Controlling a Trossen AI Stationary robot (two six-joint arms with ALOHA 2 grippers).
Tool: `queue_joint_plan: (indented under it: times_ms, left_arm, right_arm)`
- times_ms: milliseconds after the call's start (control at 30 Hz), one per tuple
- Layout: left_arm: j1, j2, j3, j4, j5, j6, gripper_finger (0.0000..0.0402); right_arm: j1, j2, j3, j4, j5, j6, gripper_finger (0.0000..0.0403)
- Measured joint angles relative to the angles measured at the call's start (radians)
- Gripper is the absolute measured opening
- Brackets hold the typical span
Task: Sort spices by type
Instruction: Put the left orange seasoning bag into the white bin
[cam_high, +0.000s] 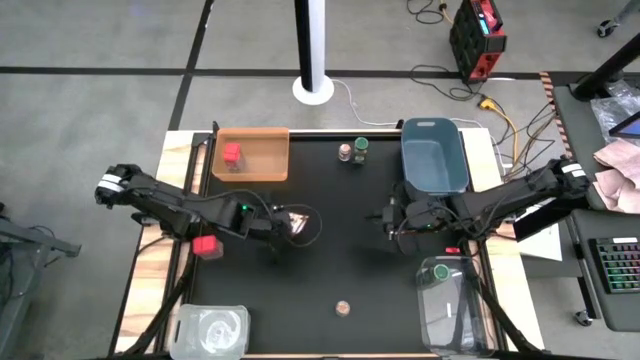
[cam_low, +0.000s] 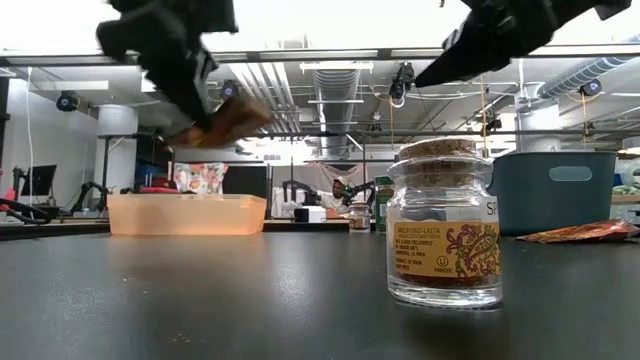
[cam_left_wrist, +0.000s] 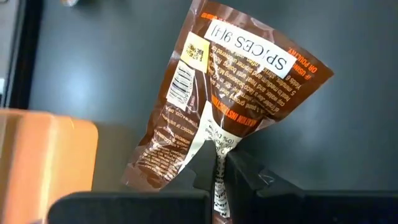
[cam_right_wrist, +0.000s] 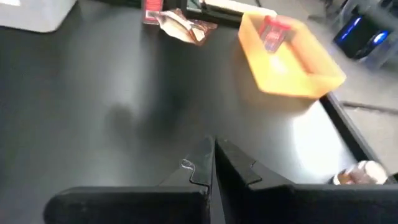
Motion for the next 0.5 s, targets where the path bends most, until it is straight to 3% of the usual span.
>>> queue_joint_plan:
  times_ms: [267,500]
  left_arm:
    - [0.006,-0.001,0.048,0.067,0.001,0.008,0.0000]
    - [0.033,-0.001,-0.028,0.271,0.049,0.012,0.0000]
  right_arm:
    - [0.000,0.168,0.054,0.148,0.015,-0.180,0.0032]
    - [0.000,0.271,0.138,0.150,0.013,-0.244,0.0117]
